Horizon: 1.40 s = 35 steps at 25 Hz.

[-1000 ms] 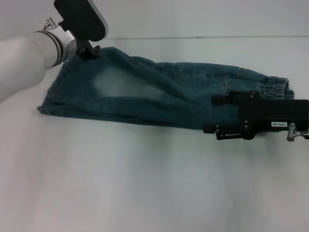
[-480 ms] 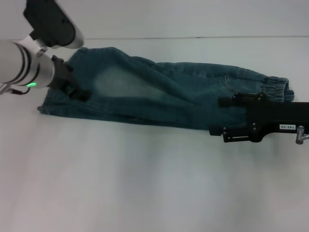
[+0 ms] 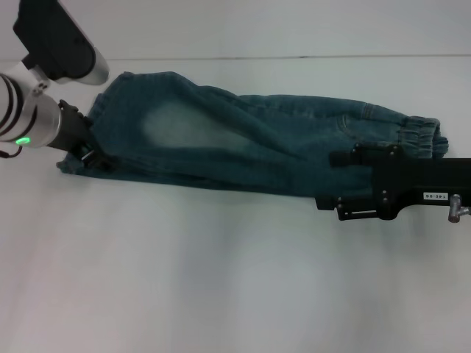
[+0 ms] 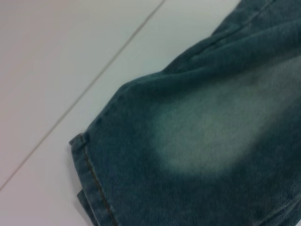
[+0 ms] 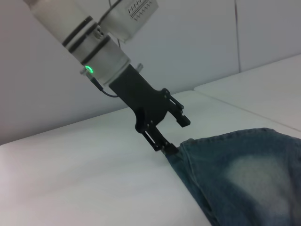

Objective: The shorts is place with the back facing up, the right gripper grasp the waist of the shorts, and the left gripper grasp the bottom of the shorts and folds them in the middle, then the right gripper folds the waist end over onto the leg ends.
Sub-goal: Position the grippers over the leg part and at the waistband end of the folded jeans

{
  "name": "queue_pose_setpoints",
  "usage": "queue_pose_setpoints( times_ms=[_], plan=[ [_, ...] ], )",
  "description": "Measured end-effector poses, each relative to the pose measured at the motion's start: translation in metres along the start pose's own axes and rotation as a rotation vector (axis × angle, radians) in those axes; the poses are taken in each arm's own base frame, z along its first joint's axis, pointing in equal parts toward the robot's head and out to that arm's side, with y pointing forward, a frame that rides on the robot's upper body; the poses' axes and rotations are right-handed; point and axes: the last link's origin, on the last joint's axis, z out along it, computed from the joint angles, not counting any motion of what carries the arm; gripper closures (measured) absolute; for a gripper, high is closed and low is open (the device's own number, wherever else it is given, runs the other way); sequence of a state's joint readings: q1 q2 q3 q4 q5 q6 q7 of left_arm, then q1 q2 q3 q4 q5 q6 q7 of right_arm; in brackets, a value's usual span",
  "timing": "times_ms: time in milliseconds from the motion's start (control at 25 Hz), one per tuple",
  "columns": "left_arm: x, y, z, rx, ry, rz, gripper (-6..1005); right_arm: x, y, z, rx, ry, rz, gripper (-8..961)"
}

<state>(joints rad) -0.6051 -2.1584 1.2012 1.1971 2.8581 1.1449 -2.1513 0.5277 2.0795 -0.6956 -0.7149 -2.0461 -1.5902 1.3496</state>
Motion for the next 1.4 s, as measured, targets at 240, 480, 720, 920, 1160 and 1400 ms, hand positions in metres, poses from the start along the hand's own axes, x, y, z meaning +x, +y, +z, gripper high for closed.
queue_pose_setpoints(
  times_ms=[240, 480, 720, 920, 1160, 1400],
  plan=[
    [-0.007, 0.000, 0.015, 0.011, -0.028, 0.030, 175, 0.000, 0.003, 0.001, -0.020, 0.002, -0.001, 37],
    [-0.003, 0.009, 0.026, 0.005, -0.038, 0.085, 179, 0.000, 0.003, 0.001, -0.020, 0.002, 0.000, 37],
    [0.007, 0.010, 0.026, 0.010, -0.024, 0.112, 182, 0.000, 0.002, 0.002, -0.014, 0.004, -0.001, 37],
    [0.011, 0.010, 0.026, 0.010, -0.021, 0.123, 185, 0.000, 0.002, 0.001, -0.012, 0.003, 0.000, 37],
    [0.007, 0.012, 0.033, -0.014, -0.055, 0.139, 209, 0.000, 0.002, 0.001, -0.010, 0.003, 0.000, 37],
    [0.006, 0.010, 0.033, -0.005, -0.051, 0.136, 373, 0.000, 0.001, 0.001, -0.006, 0.002, 0.000, 36]
  ],
)
